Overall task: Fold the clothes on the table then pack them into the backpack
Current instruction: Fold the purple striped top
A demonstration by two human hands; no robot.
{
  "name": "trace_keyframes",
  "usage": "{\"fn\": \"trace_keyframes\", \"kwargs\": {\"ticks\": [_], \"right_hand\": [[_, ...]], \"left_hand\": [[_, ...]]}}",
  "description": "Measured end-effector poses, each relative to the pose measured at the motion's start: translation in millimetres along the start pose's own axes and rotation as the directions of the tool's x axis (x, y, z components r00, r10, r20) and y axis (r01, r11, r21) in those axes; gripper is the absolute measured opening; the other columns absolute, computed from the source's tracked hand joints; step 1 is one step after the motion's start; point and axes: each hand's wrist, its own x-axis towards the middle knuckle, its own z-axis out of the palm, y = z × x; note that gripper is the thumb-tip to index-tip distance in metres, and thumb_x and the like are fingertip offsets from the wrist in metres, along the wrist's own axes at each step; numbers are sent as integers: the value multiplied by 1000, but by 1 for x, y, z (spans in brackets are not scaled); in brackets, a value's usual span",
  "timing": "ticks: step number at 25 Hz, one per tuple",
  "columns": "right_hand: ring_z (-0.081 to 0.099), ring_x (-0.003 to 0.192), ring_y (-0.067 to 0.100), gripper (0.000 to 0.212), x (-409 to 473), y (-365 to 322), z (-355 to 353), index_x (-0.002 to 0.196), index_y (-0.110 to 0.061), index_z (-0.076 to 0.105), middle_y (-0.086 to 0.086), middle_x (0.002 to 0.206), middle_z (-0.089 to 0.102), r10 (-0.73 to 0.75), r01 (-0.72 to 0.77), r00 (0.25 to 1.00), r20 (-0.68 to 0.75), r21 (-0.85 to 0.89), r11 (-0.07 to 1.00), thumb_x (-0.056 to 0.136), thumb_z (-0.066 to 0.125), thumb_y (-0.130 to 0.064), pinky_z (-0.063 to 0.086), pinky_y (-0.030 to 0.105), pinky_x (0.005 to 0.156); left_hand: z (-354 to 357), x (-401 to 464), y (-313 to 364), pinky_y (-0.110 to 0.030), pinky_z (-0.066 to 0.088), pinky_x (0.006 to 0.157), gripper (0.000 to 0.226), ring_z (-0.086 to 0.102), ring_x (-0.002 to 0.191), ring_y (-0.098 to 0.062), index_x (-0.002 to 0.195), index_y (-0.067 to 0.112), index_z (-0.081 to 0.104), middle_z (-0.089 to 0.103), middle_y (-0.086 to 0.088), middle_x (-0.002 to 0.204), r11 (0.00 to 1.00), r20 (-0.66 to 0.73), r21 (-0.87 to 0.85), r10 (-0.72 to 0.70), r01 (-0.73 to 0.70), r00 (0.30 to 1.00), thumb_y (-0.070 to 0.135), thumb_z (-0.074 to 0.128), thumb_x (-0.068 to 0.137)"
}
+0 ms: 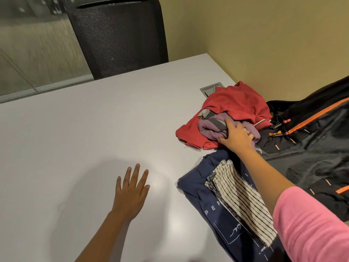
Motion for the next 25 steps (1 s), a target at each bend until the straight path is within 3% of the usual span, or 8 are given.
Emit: {"fn": "trace_keyframes", "kwargs": {"ticks": [2, 5, 9, 12, 16, 19, 22, 25], "right_hand": [[52, 108, 43, 54, 7, -2, -5, 129, -8, 46, 26, 122, 50, -88, 90, 995, -38, 36, 995, 84, 66, -30, 48, 47, 86], [56, 97, 43, 44, 7, -5, -17, 118, -1, 53, 24, 111, 54, -97, 127, 976, -195, 148, 981, 82, 66, -24, 44, 43, 72], [52, 83, 37, 29, 4, -7, -53, 92, 0, 54, 22, 93, 56, 62, 186, 887, -458, 476, 859, 75, 64, -21, 37, 40, 66], [49, 76, 24, 18, 2, -12, -103, 79, -12, 49, 11, 82, 57, 184, 242, 854, -486, 686, 686, 75, 62, -24, 36, 34, 67], [53, 74, 16, 11, -12, -35, -165, 77, -21, 54, 0, 75, 57, 152, 265, 932, -329, 904, 335, 80, 65, -19, 43, 31, 65], [57, 69, 9, 8, -33, -60, -199, 85, -16, 63, -3, 74, 63, 39, 287, 954, -296, 946, 151, 79, 63, -12, 45, 24, 61], [55, 58, 3, 15, -62, -89, -227, 76, -18, 61, -11, 60, 63, -83, 251, 965, -249, 968, 17, 79, 59, -4, 43, 19, 55], [55, 53, 3, 19, -98, -119, -245, 73, -15, 59, -9, 57, 62, -219, 179, 957, -190, 981, -71, 82, 55, 1, 44, 19, 53]], "left_hand": [[1, 0, -2, -50, 7, 114, 55, -6, 147, -20, 152, 39, -1, -3, 4, 162, 1000, 11, 7, 3, -3, 1000, 54, 3, 99], [-1, 1, -3, -48, 2, 114, 56, -12, 146, -19, 150, 41, -6, -4, 3, 162, 999, 30, 17, 27, -28, 999, 57, 0, 97], [-12, 0, -2, -56, 34, 103, 59, 12, 144, -25, 151, 32, 20, 19, -4, 159, 1000, 140, 1, -2, 1, 990, 54, 6, 99], [-15, -12, -3, -54, 43, 96, 58, 24, 140, -26, 149, 30, 28, 27, -6, 157, 1000, 182, -5, -13, 14, 983, 51, 6, 99], [-21, -31, -4, -52, 53, 82, 51, 47, 130, -28, 139, 29, 43, 35, -5, 152, 998, 280, -43, -31, 45, 960, 42, 25, 93], [-47, -42, 5, -52, 38, 102, 76, 30, 142, -24, 146, 27, 34, 15, 1, 160, 971, 271, -198, -78, 135, 959, 57, 15, 78], [-87, -47, 17, -38, 28, 111, 59, 31, 141, -17, 150, 30, 25, 30, 6, 154, 722, 275, -593, -236, 358, 932, 54, 32, 96], [-147, -34, 16, -33, 32, 109, 57, 41, 134, -18, 150, 27, 26, 38, 5, 149, 497, 181, -810, -293, 311, 939, 47, 41, 98]]}}
